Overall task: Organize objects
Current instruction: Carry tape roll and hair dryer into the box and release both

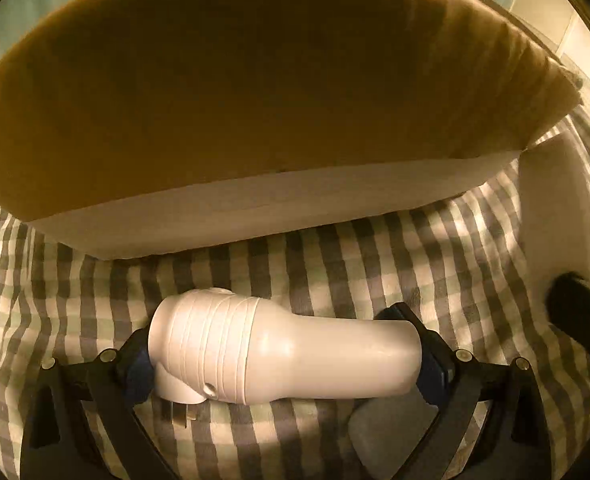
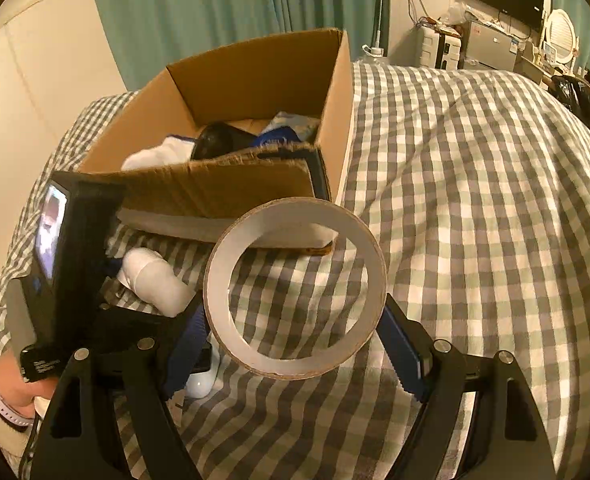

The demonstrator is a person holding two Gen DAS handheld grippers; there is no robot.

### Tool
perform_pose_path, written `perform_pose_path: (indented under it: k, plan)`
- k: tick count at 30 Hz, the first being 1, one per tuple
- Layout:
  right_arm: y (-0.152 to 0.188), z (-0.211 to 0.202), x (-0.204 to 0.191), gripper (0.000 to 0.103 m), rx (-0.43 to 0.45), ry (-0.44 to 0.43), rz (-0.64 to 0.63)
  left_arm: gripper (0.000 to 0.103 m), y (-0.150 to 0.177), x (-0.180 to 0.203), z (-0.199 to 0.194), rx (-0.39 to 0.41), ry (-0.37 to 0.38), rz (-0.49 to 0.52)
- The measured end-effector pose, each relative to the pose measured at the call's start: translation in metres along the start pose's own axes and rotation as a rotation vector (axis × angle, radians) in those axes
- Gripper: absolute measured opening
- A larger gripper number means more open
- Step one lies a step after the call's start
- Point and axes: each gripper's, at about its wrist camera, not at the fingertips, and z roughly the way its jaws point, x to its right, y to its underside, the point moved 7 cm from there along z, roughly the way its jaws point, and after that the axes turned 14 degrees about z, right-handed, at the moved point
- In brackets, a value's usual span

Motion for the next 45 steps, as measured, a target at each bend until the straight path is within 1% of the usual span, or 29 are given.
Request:
perform_pose_path:
  k: [2, 4, 6, 7, 9, 12, 15, 19, 20, 24, 26, 27, 28, 30, 31, 34, 36, 37, 39, 41, 43, 45]
  plan:
    - [0.003, 0.004, 0.001, 0.08, -0.008, 0.017, 0.001, 0.102, 0.003, 0.002, -0.005, 0.011, 0.025, 0.0]
    - [0.004, 0.002, 0.0, 0.08, -0.001, 0.017, -0.004, 0.102, 0.006, 0.002, -0.014, 0.02, 0.034, -0.006]
    - [0.004, -0.003, -0.002, 0.08, 0.018, 0.02, -0.012, 0.102, 0.01, 0.0, -0.023, 0.014, 0.014, -0.007]
    - [0.004, -0.005, -0.003, 0.08, 0.025, 0.024, -0.015, 0.102, 0.013, -0.002, -0.029, 0.007, -0.013, 0.001]
    - [0.007, -0.007, -0.005, 0.08, 0.019, 0.031, -0.023, 0.102, 0.017, -0.004, -0.04, 0.011, -0.039, 0.006]
    - [0.01, -0.012, -0.007, 0.08, 0.011, 0.03, -0.033, 0.102, 0.02, -0.008, -0.056, 0.059, -0.009, -0.013]
    - [0.013, -0.022, -0.011, 0.08, 0.004, 0.041, -0.044, 0.102, 0.022, -0.015, -0.074, 0.081, -0.02, -0.04]
    - [0.014, -0.046, -0.017, 0.08, 0.038, 0.095, -0.083, 0.102, 0.025, -0.028, -0.107, 0.125, -0.009, -0.068]
    - [0.013, -0.054, -0.018, 0.08, 0.052, 0.1, -0.09, 0.102, 0.017, -0.027, -0.116, 0.135, -0.015, -0.067]
    - [0.003, -0.083, -0.024, 0.08, 0.088, 0.097, -0.089, 0.102, 0.01, -0.039, -0.152, 0.194, -0.025, -0.081]
    - [-0.009, -0.1, -0.03, 0.08, 0.117, 0.08, -0.087, 0.102, -0.001, -0.05, -0.172, 0.232, -0.035, -0.084]
    - [-0.016, -0.107, -0.034, 0.08, 0.133, 0.073, -0.087, 0.102, -0.002, -0.055, -0.18, 0.247, -0.045, -0.082]
    - [-0.024, -0.114, -0.038, 0.08, 0.146, 0.066, -0.09, 0.102, -0.014, -0.056, -0.188, 0.265, -0.06, -0.077]
    - [-0.041, -0.126, -0.049, 0.08, 0.169, 0.048, -0.095, 0.102, -0.028, -0.064, -0.2, 0.288, -0.082, -0.083]
    - [-0.053, -0.131, -0.055, 0.08, 0.184, 0.039, -0.102, 0.102, -0.032, -0.067, -0.202, 0.293, -0.083, -0.089]
    - [-0.082, -0.132, -0.067, 0.08, 0.201, 0.004, -0.098, 0.102, -0.059, -0.079, -0.203, 0.301, -0.078, -0.115]
    - [-0.096, -0.127, -0.072, 0.08, 0.197, -0.021, -0.08, 0.102, -0.073, -0.083, -0.201, 0.301, -0.093, -0.103]
    - [-0.104, -0.122, -0.074, 0.08, 0.19, -0.038, -0.069, 0.102, -0.083, -0.084, -0.195, 0.3, -0.108, -0.081]
    - [-0.118, -0.109, -0.078, 0.08, 0.175, -0.064, -0.056, 0.102, -0.097, -0.085, -0.185, 0.297, -0.123, -0.051]
    - [-0.133, -0.093, -0.08, 0.08, 0.173, -0.066, -0.053, 0.102, -0.113, -0.088, -0.172, 0.302, -0.132, -0.022]
    - [-0.146, -0.073, -0.08, 0.08, 0.161, -0.073, -0.043, 0.102, -0.127, -0.094, -0.159, 0.322, -0.157, -0.011]
    - [-0.157, -0.052, -0.077, 0.08, 0.145, -0.068, -0.036, 0.102, -0.137, -0.097, -0.145, 0.319, -0.14, 0.007]
